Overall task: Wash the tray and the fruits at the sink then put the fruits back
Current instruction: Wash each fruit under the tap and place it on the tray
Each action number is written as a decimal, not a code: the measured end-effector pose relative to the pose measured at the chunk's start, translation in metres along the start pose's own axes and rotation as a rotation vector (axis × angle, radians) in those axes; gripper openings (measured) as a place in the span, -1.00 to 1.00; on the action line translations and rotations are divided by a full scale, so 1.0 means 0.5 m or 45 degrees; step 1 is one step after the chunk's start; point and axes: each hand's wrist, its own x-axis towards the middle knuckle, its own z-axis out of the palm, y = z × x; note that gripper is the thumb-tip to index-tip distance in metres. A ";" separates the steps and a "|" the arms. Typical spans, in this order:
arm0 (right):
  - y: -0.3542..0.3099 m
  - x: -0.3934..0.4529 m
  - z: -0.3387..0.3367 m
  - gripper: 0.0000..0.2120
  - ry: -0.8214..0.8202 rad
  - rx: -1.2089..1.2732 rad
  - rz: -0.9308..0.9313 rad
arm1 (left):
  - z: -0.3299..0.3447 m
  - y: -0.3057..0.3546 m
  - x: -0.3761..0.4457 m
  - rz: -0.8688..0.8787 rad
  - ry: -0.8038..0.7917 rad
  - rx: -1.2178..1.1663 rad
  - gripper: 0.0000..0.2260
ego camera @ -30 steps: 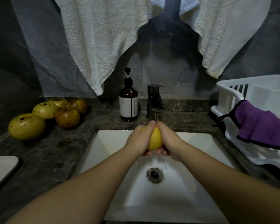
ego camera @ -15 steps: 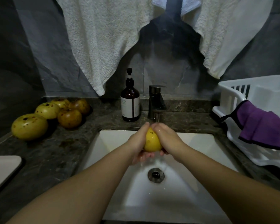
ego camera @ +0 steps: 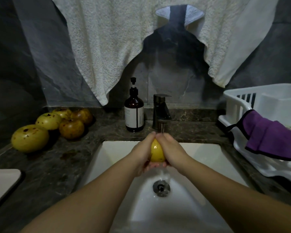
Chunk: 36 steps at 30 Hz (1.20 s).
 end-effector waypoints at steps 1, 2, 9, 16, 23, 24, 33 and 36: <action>0.001 0.000 0.000 -0.71 0.002 -0.050 -0.037 | -0.004 0.000 0.001 -0.013 -0.027 -0.029 -0.40; 0.000 -0.002 0.001 -0.71 -0.034 -0.038 -0.002 | -0.002 0.000 0.005 0.052 0.030 0.008 -0.43; -0.008 0.000 -0.004 -0.67 -0.003 0.036 0.012 | 0.004 0.001 -0.002 0.093 0.042 -0.063 -0.43; 0.001 0.011 0.000 -0.49 -0.043 0.130 0.171 | 0.006 0.008 -0.002 0.167 0.136 0.049 -0.43; -0.004 0.000 0.000 -0.48 -0.135 0.269 0.251 | 0.004 0.002 0.011 0.291 0.235 0.252 -0.48; 0.001 0.005 -0.002 -0.55 -0.095 0.187 0.150 | 0.002 0.003 0.007 0.187 0.147 0.177 -0.45; -0.003 0.003 -0.003 -0.54 -0.008 0.139 0.157 | 0.002 0.000 0.005 0.233 0.142 0.260 -0.46; 0.000 0.001 -0.003 -0.54 0.057 -0.227 -0.214 | 0.001 0.003 0.000 0.075 0.047 0.081 -0.47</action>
